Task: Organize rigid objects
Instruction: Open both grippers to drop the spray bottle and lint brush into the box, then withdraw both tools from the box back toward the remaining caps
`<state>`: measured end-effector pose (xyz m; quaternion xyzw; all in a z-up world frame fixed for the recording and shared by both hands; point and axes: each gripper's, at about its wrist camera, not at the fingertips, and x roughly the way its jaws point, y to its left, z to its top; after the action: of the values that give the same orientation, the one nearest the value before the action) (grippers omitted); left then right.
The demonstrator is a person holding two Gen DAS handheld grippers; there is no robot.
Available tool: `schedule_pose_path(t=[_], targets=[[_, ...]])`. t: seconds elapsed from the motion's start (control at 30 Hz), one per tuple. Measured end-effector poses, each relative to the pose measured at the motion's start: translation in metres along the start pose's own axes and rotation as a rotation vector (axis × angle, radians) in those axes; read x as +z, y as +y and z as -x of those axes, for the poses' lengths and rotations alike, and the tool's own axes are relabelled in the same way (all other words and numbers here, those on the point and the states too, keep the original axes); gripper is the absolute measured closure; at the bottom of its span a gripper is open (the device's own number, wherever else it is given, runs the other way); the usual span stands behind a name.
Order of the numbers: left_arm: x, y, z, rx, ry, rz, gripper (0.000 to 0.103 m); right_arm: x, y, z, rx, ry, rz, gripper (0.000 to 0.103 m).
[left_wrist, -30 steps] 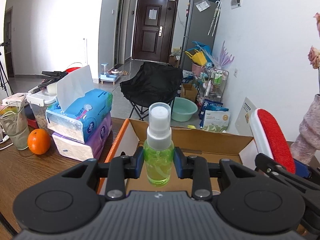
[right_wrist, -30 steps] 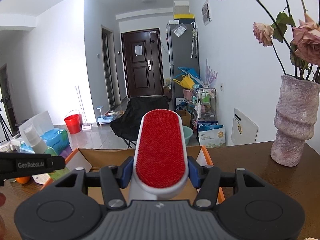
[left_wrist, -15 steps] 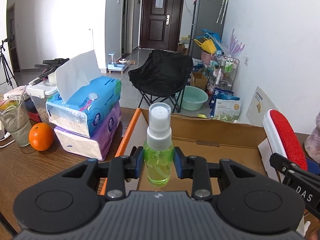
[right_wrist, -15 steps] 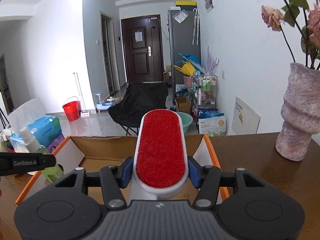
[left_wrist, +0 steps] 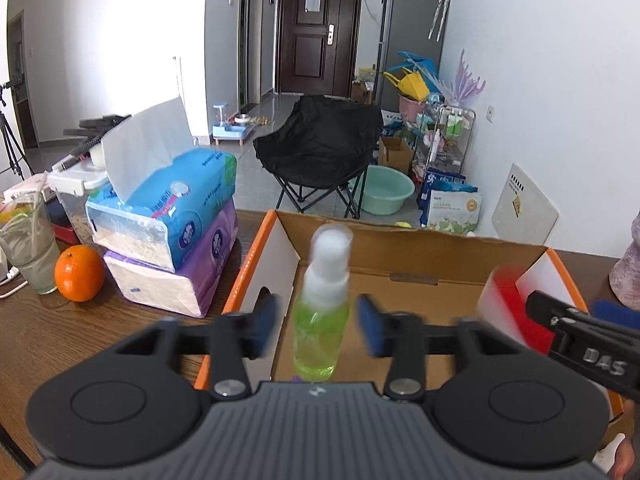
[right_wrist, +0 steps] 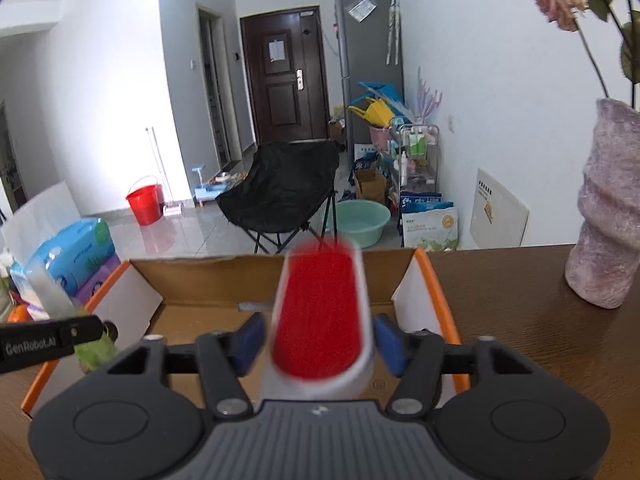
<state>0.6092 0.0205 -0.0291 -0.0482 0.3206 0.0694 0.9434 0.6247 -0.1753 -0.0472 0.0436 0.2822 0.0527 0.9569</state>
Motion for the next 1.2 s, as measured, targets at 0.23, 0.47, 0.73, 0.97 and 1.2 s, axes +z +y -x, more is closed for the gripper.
schedule_pose_path(t=[0.23, 0.47, 0.73, 0.97, 1.2], targets=[[0.001, 0.001, 0.015, 0.026, -0.053, -0.008, 0.008, 0.004, -0.009, 0.019, -0.020, -0.069, -0.034, 0.000], [0.003, 0.003, 0.017, 0.033, -0.060, 0.004, 0.002, 0.002, -0.008, 0.019, -0.021, -0.065, -0.030, 0.000], [0.002, 0.004, 0.020, 0.031, -0.063, 0.007, 0.000, 0.002, -0.007, 0.024, -0.022, -0.066, -0.016, 0.000], [-0.001, -0.002, 0.035, 0.011, -0.082, -0.005, 0.000, -0.003, -0.008, 0.037, -0.031, -0.077, -0.002, 0.000], [-0.008, -0.003, 0.053, -0.010, -0.100, -0.008, 0.000, -0.009, -0.011, 0.055, -0.045, -0.094, 0.009, 0.000]])
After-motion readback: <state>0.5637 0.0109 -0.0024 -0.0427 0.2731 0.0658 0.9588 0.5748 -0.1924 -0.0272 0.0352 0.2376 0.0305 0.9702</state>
